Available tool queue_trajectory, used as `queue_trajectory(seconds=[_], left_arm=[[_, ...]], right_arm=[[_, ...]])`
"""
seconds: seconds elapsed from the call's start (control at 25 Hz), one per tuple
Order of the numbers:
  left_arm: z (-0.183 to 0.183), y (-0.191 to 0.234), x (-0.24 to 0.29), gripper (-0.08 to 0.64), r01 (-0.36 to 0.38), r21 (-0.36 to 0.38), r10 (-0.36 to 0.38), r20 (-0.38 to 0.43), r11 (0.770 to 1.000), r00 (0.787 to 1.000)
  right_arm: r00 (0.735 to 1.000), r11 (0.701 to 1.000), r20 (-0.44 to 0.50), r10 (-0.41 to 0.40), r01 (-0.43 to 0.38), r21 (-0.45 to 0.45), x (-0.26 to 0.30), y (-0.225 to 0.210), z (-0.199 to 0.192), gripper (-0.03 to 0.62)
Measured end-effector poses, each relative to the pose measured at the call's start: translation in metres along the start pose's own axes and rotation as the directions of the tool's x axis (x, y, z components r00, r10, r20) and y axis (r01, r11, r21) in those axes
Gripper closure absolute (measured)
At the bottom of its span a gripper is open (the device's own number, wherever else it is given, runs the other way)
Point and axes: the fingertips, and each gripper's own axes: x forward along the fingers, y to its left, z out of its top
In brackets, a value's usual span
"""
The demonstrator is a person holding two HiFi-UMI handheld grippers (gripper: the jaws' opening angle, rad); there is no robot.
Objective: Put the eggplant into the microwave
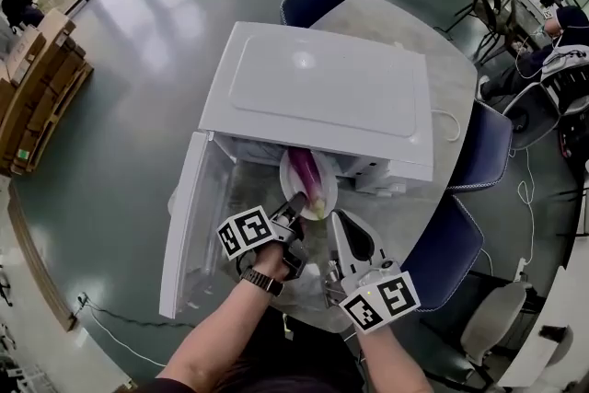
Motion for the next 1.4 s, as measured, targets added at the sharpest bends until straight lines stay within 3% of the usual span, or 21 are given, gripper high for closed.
queue_trajectory(seconds=[0.92,1.24,1.4], left_arm=[[0.056,0.037,0.053,0.523,-0.017,-0.140,0.044,0.189,0.990,0.981],[0.064,0.028,0.063,0.522,-0.011,-0.024,0.016,0.224,1.000,0.974],[0.066,0.026,0.061,0.520,-0.062,0.066,0.046,0.227,0.996,0.973]], right_arm=[[0.999,0.999,-0.034,0.013,-0.012,0.039,0.012,-0.024,-0.021,0.591],[0.998,0.999,-0.051,0.030,-0.029,0.025,0.025,-0.027,-0.027,0.591],[0.997,0.998,-0.057,0.049,-0.047,0.035,0.030,-0.023,-0.030,0.591]])
